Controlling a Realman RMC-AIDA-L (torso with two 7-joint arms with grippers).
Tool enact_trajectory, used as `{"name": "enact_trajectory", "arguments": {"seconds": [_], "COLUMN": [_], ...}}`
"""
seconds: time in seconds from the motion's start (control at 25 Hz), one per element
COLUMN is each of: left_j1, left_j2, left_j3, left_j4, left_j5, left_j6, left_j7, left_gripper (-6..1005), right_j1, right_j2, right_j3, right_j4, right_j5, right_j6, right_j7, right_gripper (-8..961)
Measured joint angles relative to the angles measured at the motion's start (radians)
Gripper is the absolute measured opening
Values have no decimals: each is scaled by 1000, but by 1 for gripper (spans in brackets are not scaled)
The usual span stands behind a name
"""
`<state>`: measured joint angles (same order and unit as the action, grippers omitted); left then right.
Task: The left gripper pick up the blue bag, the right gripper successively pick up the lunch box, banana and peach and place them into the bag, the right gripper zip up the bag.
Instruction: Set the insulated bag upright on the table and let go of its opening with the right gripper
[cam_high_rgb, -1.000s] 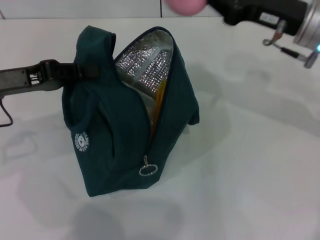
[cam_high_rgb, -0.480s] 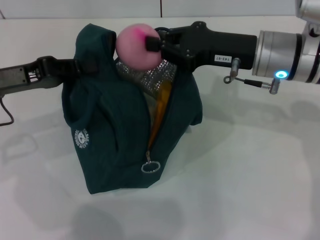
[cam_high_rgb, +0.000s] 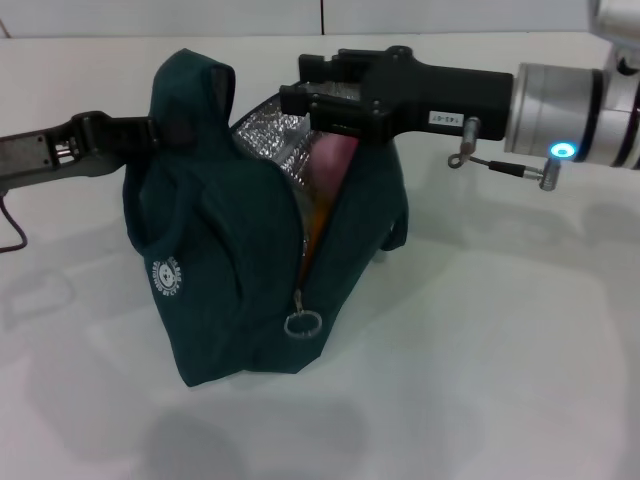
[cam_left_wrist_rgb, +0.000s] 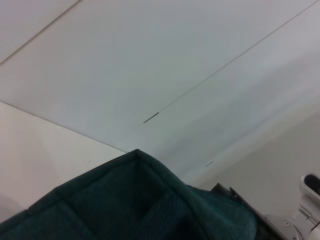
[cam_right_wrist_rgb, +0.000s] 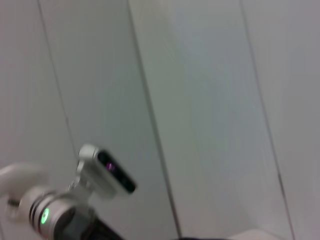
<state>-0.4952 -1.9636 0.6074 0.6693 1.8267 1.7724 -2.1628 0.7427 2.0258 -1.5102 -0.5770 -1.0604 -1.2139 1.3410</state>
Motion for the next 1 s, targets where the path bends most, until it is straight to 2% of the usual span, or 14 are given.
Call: {"name": "enact_trajectory", "arguments": {"seconds": [0.12, 0.36, 0.44, 0.64, 0.88, 1.0], "left_j1": [4, 11, 10, 3, -2, -3], "left_j2": [0, 4, 4, 4, 1, -1], "left_j3": [0, 0, 0, 3, 6, 7], "left_j4": [-1, -1, -1, -1, -1, 0], "left_j5": [0, -1, -1, 1, 3, 2], "left_j6": [0, 0, 1, 1, 0, 0], "left_j7": [0, 1, 3, 12, 27, 27], "left_gripper": [93, 94, 94, 95, 95, 96], "right_j1": [-43, -157, -188, -197, -111, -93], "right_j2": [-5, -14, -18, -15, -10, -8], "right_j3": [2, 82, 92, 85, 19, -20], "right_j4": [-20, -20, 4, 68, 161, 171], "right_j5": [54, 110, 109, 109, 108, 108], "right_j6": [-10, -7, -11, -33, -37, -5], "right_j7": [31, 293, 384, 487, 549, 555], "right_gripper": [324, 560, 725, 717, 715, 716]}}
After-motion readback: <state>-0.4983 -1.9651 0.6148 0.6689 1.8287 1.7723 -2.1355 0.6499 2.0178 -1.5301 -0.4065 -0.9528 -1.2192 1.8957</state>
